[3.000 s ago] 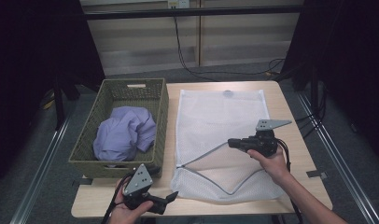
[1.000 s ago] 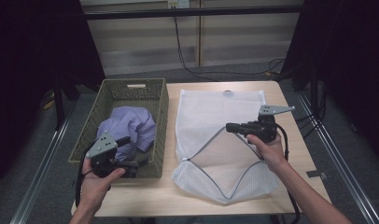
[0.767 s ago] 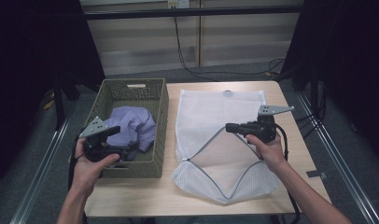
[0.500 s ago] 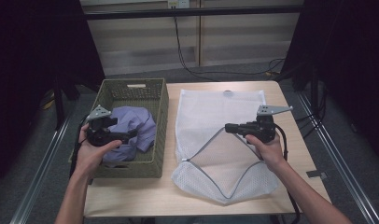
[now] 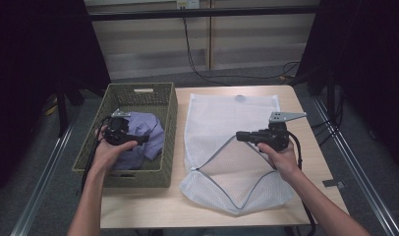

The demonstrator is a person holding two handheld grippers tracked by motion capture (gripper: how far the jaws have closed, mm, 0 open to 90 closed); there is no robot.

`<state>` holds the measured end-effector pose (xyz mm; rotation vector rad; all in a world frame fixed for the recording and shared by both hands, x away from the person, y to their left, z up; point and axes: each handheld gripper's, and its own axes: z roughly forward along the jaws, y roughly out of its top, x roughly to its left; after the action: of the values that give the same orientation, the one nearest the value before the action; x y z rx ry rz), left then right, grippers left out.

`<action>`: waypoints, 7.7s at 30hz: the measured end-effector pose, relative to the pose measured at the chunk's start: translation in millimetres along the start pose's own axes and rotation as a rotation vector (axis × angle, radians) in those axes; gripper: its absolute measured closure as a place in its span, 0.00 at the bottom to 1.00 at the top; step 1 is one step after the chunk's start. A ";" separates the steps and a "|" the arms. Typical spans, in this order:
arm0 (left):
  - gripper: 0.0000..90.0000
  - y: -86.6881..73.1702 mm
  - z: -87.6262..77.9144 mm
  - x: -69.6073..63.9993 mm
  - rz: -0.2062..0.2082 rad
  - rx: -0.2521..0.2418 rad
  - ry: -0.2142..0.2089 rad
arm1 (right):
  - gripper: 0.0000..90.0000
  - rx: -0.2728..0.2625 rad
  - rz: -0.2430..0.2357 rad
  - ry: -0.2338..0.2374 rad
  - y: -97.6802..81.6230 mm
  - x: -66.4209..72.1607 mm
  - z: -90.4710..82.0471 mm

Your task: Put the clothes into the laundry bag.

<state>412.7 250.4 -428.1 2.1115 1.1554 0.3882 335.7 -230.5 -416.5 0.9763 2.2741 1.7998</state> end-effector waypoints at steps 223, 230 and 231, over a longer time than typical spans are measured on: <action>0.78 81.2 -218.1 -51.5 0.138 -0.830 -0.148 | 1.00 0.014 -0.014 0.039 0.3 4.9 3.4; 0.77 89.6 -223.1 -66.4 0.156 -0.845 -0.198 | 1.00 0.011 -0.010 0.041 0.4 4.2 2.1; 0.77 91.2 -223.5 -68.5 0.167 -0.838 -0.191 | 1.00 0.012 -0.011 0.042 0.2 4.0 2.3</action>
<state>308.2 255.8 -200.1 1.4562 0.5516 0.6051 333.6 -226.4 -415.8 0.9342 2.3128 1.8213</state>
